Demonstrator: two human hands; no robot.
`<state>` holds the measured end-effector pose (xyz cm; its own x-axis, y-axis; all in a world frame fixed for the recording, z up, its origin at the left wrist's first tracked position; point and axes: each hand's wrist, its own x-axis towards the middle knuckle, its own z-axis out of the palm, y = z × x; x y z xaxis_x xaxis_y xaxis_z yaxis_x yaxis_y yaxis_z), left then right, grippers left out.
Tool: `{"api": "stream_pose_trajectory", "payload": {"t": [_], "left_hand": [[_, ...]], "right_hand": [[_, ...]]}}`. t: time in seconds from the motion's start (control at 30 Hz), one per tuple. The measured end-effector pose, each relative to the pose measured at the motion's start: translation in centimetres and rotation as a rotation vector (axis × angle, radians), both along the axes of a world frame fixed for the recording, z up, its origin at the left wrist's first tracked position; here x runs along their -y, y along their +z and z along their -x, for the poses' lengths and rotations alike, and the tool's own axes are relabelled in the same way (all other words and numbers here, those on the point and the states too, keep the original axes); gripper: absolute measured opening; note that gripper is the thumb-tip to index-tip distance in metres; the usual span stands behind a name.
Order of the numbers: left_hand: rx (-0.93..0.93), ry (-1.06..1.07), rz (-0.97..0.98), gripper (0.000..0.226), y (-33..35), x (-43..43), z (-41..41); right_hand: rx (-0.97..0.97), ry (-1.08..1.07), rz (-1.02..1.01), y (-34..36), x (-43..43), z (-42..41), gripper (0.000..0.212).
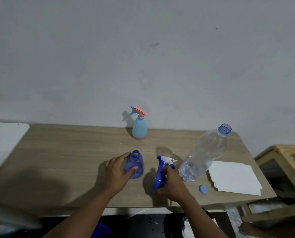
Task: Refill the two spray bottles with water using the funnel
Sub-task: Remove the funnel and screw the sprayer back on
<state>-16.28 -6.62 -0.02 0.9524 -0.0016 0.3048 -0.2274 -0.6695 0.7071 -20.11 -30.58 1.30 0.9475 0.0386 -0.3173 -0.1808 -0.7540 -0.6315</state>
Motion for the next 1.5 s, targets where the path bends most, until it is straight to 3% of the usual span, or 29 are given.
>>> {"api": "stream_pose_trajectory", "payload": {"t": [0.2, 0.33, 0.43, 0.53, 0.63, 0.73, 0.83, 0.93, 1.1, 1.3, 1.5], "left_hand": [[-0.040, 0.030, 0.010, 0.073, 0.3, -1.3, 0.6], [-0.046, 0.026, 0.031, 0.070, -0.1, -1.4, 0.7], [-0.041, 0.022, 0.033, 0.067, -0.4, -1.5, 0.6], [-0.019, 0.020, 0.032, 0.065, -0.4, -1.5, 0.4], [-0.038, 0.020, 0.039, 0.066, -0.2, -1.5, 0.6], [-0.059, 0.025, 0.028, 0.066, -0.3, -1.6, 0.8], [-0.060, 0.025, 0.049, 0.064, -1.0, -1.7, 0.9], [-0.072, 0.026, 0.063, 0.064, -1.3, -1.7, 1.2], [-0.054, 0.003, 0.103, 0.063, -1.1, -1.6, 1.2], [-0.160, -0.063, 0.269, 0.062, -2.2, -1.5, 1.5], [-0.257, -0.127, 0.361, 0.082, -3.1, -1.1, 1.5]], "right_hand": [[-0.030, 0.159, 0.234, -1.6, -2.5, -1.2, 0.084], [-0.025, 0.201, 0.249, -2.4, -3.1, -0.8, 0.090], [-0.001, 0.152, 0.143, -1.8, -2.1, -0.3, 0.100], [0.152, -0.102, 0.038, -0.5, -1.1, -1.2, 0.069], [0.071, -0.262, 0.077, 0.1, -0.3, -3.7, 0.039], [-0.055, -0.216, 0.170, 0.0, -0.5, -5.0, 0.037], [-0.056, -0.175, 0.216, -0.9, -1.0, -5.5, 0.032], [-0.111, -0.199, 0.284, -1.2, -1.2, -5.4, 0.040], [-0.051, -0.273, -0.017, -0.2, -1.1, -6.4, 0.070], [0.262, -0.300, -0.283, 4.1, -1.0, -8.1, 0.058], [0.281, -0.414, -0.706, 9.5, -2.9, -8.1, 0.059]]}}
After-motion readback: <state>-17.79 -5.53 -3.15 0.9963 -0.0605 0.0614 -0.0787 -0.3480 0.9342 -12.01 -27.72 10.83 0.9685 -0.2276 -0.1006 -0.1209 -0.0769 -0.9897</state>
